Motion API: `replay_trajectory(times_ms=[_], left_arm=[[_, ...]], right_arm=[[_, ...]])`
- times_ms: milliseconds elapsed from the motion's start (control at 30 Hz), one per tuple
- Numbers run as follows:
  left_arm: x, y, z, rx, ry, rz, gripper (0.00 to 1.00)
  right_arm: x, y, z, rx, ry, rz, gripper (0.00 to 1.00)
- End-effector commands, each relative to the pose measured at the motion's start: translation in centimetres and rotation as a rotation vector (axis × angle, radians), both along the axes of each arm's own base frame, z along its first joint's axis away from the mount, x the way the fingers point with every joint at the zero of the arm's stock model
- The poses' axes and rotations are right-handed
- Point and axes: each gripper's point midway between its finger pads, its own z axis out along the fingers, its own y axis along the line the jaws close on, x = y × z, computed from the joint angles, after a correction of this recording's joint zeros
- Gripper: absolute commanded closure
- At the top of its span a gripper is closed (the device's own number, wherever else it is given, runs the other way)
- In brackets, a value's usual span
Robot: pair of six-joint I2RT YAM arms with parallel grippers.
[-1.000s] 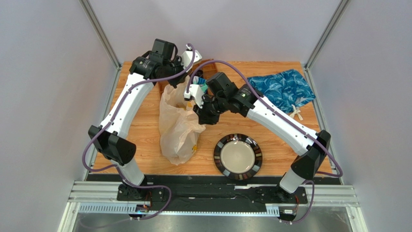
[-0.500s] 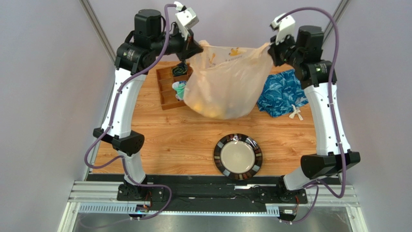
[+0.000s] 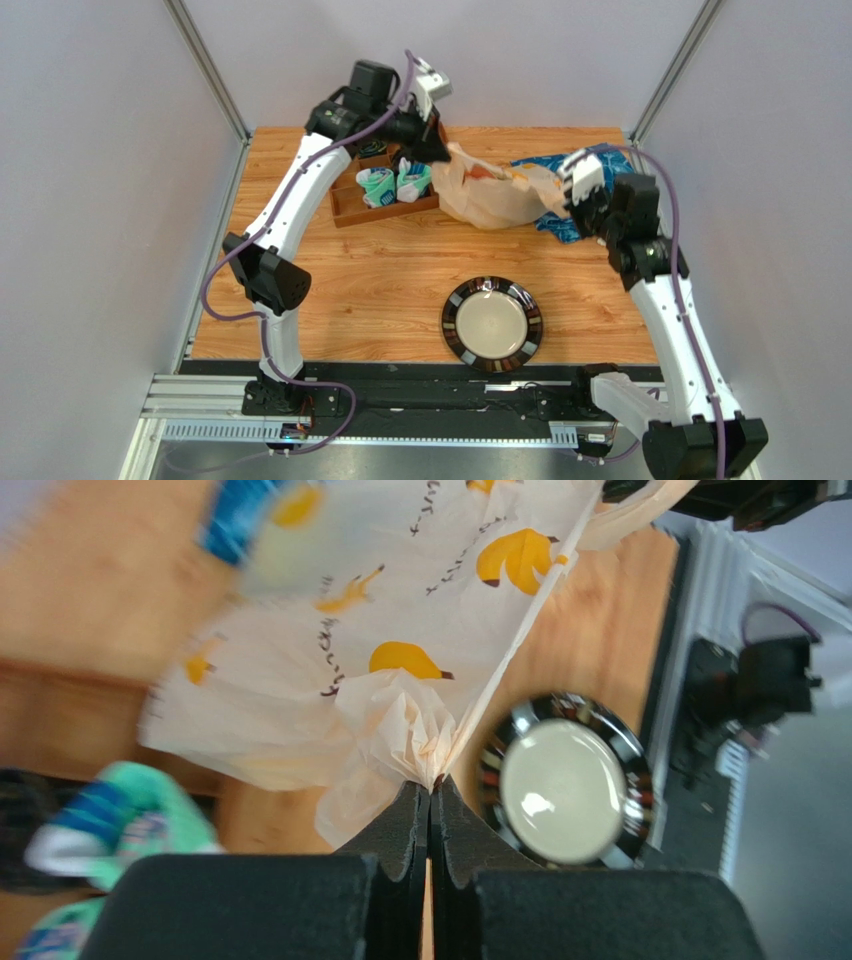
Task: Take the fake fruits out of the plastic bag
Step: Place the plastic bag at the center of the board.
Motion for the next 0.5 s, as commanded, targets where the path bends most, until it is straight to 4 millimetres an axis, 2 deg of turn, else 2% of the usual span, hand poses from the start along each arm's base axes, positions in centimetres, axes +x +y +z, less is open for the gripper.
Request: replay_trajectory(times_ms=[0, 33, 67, 100, 133, 167, 200, 233, 267, 333, 367, 400, 433, 467], left_arm=[[-3.1, -1.4, -4.4, 0.027, 0.199, -0.074, 1.00], [-3.4, -1.6, -4.8, 0.025, 0.236, -0.067, 1.00], [-3.6, -1.6, -4.9, 0.022, 0.253, -0.064, 1.00], [-3.7, -1.7, -5.4, 0.020, 0.273, -0.058, 1.00], [-3.9, -1.6, -5.2, 0.015, 0.293, -0.044, 1.00], [-3.9, -1.6, -5.2, 0.012, 0.311, -0.029, 1.00], [-3.8, -1.7, -4.9, 0.002, 0.316, -0.018, 1.00], [-3.9, -1.8, -4.5, -0.012, 0.340, -0.005, 1.00], [-3.9, -1.9, -4.3, -0.021, 0.351, 0.005, 1.00], [-3.9, -2.2, -3.7, -0.052, 0.389, 0.030, 1.00], [-4.0, -2.3, -3.4, -0.067, 0.399, 0.028, 1.00], [-3.9, -2.5, -3.1, -0.083, 0.402, 0.028, 1.00], [-4.1, -2.6, -2.7, -0.095, 0.431, 0.042, 1.00], [-4.1, -2.7, -2.4, -0.106, 0.438, 0.043, 1.00]], right_arm=[[-4.7, -4.0, -6.5, -0.207, 0.123, -0.061, 0.67], [-5.2, -3.7, -5.8, -0.192, 0.117, -0.053, 0.47], [-5.9, -3.6, -5.6, -0.170, 0.148, -0.056, 0.20], [-6.1, -3.2, -4.7, -0.143, 0.146, -0.055, 0.14], [-5.7, -2.1, -0.4, -0.093, 0.068, -0.018, 0.09], [-5.6, -1.2, 0.9, -0.059, 0.076, 0.020, 0.07], [-6.4, -0.1, 2.3, -0.017, 0.101, 0.063, 0.06], [-6.7, 1.8, 4.3, 0.049, 0.087, 0.151, 0.05], [-6.3, 2.7, 7.7, 0.090, 0.054, 0.180, 0.04], [-6.3, 5.3, 10.2, 0.193, 0.058, 0.261, 0.04], [-6.2, 6.0, 12.1, 0.214, 0.027, 0.285, 0.05], [-5.1, 6.9, 11.9, 0.234, 0.046, 0.298, 0.07], [-5.0, 8.3, 11.8, 0.252, 0.063, 0.328, 0.10], [-4.5, 9.2, 11.1, 0.249, 0.070, 0.354, 0.22]])
